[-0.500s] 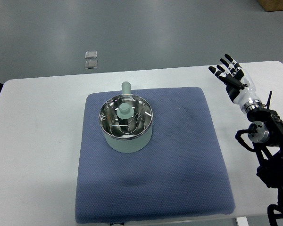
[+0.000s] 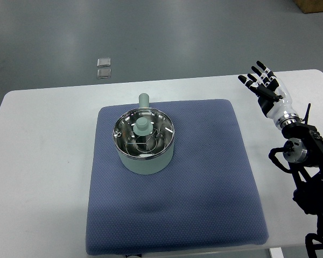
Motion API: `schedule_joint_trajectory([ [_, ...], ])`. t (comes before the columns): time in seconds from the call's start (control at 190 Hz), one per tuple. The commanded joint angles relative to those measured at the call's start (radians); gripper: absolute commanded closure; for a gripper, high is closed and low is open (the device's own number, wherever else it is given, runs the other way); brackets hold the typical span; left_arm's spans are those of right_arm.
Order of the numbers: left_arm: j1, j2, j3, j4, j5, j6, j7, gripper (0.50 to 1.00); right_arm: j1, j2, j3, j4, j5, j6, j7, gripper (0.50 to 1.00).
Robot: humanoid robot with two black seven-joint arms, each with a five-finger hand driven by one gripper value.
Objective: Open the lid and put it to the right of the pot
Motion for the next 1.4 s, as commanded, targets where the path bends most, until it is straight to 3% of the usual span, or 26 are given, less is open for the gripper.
schedule_joint_trajectory([
  [0.0,0.000,0.000,0.000,0.000,0.000,0.000,0.000,0.500,0.002,-0.002,0.000,0.000,0.000,0.000,0.000,0.572],
  [1.395,0.000,0.000,0.000,0.000,0.000,0.000,0.000,0.500,0.050,-0.051,-0.005,-0.009,-0.015,0.049,-0.002,0.572],
])
